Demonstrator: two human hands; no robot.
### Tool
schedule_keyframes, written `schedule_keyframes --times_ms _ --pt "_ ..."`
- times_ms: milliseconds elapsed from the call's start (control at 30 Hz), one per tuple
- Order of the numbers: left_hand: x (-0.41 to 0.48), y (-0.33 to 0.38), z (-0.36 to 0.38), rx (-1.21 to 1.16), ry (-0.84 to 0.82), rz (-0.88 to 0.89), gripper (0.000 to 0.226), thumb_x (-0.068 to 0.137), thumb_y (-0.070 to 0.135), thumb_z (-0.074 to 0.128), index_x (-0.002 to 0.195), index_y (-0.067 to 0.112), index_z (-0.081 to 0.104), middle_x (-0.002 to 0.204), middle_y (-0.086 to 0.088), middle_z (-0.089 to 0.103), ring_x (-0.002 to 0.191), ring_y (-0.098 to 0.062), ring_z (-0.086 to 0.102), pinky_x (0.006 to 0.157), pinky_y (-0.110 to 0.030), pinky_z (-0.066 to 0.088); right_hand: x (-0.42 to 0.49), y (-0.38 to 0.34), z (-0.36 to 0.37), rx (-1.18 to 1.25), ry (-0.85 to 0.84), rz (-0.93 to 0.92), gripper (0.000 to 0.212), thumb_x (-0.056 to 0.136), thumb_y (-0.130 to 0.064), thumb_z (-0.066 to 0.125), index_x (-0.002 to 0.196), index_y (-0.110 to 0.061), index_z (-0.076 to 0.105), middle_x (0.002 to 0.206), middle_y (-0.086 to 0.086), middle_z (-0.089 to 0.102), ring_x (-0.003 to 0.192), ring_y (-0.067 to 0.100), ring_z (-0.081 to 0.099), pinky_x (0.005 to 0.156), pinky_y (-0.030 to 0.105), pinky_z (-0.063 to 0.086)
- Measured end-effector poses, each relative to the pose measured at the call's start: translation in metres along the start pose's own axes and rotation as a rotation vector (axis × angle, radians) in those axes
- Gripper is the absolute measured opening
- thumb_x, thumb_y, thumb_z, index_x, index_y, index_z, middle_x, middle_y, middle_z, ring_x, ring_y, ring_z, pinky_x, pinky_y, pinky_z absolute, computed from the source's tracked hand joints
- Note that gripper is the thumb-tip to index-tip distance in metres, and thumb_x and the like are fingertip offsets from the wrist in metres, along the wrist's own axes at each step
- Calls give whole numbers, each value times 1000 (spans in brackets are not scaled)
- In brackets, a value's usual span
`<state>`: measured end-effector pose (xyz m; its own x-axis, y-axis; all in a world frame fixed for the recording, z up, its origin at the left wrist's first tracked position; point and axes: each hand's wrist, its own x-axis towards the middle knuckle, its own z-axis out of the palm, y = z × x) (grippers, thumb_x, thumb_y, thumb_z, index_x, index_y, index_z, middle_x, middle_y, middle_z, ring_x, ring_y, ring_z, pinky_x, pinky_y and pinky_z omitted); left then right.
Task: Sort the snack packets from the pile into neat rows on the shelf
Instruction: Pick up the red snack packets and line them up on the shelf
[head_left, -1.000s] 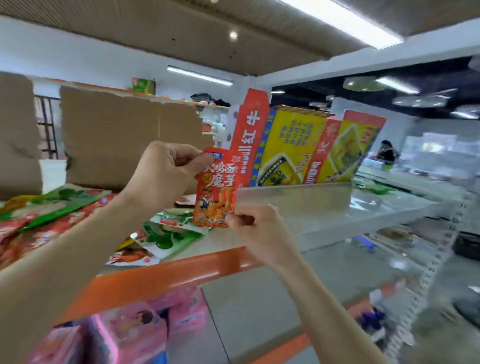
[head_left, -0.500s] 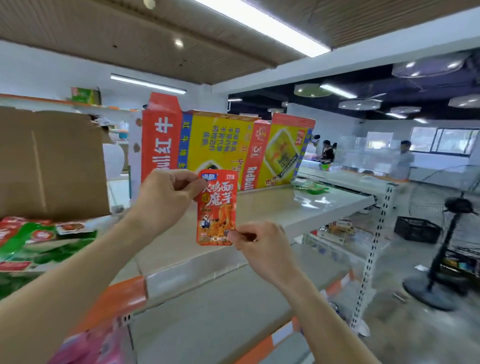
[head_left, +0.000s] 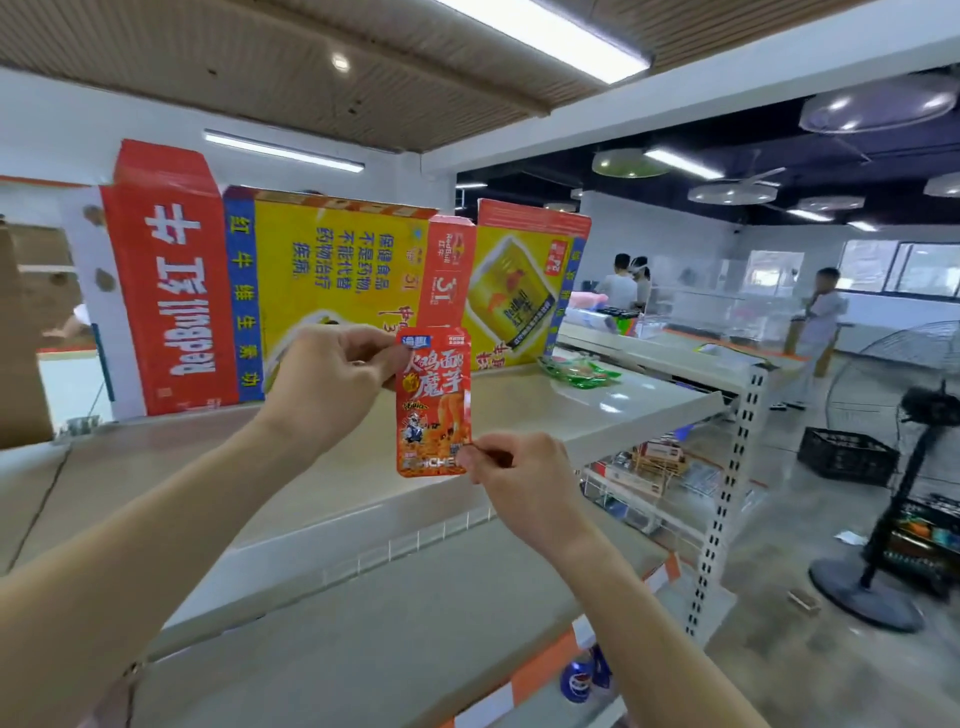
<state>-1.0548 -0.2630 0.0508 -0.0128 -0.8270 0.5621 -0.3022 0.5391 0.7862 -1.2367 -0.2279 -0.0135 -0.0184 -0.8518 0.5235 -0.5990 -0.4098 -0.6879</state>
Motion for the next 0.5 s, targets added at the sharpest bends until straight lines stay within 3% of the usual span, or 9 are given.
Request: schedule_keyframes --times_ms 167,300,400,500 --pt "13 -9 -27 65 67 -1 12 93 19 67 82 16 71 78 10 73 73 4 68 55 -8 49 32 -5 33 -8 -94 -70 32 91 -23 66 63 -7 64 55 2 58 52 9 44 52 24 32" --pt "20 -28 -75 176 148 1 13 92 23 69 80 21 73 80 9 74 76 -6 70 67 -21 58 57 -24 78 -13 -175 -135 33 91 -21 64 59 -14 59 62 3 64 61 17 58 56 30 43" --pt "25 -44 -112 211 219 -11 12 90 21 71 83 13 77 81 -1 75 76 -13 71 75 -28 59 74 -44 111 -16 -220 -232 34 89 -13 61 58 -8 50 60 10 58 56 18 47 54 29 35" --pt "35 -58 -143 227 263 -36 9 90 18 71 85 12 76 80 -1 74 64 -2 68 61 -14 55 91 -63 135 -51 -273 -277 41 91 -15 62 53 -21 49 51 -4 48 48 10 36 48 20 29"
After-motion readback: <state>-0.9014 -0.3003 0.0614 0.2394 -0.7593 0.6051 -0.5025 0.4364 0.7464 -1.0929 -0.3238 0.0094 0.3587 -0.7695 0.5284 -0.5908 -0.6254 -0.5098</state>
